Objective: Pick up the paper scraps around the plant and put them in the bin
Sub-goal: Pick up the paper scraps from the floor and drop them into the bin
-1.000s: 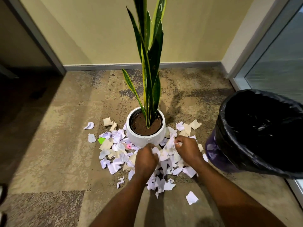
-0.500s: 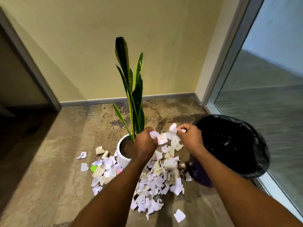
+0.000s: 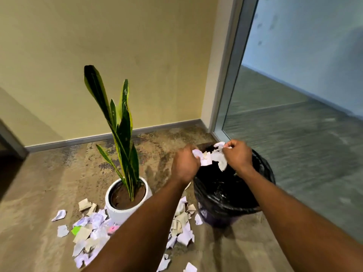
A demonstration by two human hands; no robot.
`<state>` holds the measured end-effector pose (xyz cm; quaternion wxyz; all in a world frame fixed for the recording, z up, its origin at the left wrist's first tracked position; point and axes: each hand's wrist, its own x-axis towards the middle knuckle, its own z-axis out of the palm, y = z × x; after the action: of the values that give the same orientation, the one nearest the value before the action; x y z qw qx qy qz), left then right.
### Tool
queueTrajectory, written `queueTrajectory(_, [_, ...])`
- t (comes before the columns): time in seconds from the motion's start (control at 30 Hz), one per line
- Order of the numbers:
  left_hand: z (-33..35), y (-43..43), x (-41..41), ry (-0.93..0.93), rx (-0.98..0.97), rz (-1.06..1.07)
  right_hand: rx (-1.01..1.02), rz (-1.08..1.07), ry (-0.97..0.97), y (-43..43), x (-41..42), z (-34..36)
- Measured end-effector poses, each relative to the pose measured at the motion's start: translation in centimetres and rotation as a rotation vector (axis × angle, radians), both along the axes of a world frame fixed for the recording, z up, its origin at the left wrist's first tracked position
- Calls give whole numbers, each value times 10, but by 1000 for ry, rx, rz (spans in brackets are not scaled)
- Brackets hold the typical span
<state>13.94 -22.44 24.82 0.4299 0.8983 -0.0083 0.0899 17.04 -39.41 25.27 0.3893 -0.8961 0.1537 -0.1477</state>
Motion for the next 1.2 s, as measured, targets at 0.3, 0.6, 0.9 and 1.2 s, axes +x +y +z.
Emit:
queueTrajectory(0.3, [-20, -40, 22, 74, -84, -53, 45, -54, 39, -35, 7, -15])
queueTrajectory(0.6, [-27, -54, 33, 80, -105, -54, 8, -25, 38, -40, 10, -23])
queueTrajectory(0.9, [-31, -60, 35, 110, 34, -253, -44, 72, 75, -36, 9, -29])
queueTrajectory(1.2, [-26, -22, 19, -48, 24, -154, -67, 238, -30, 13, 0, -38])
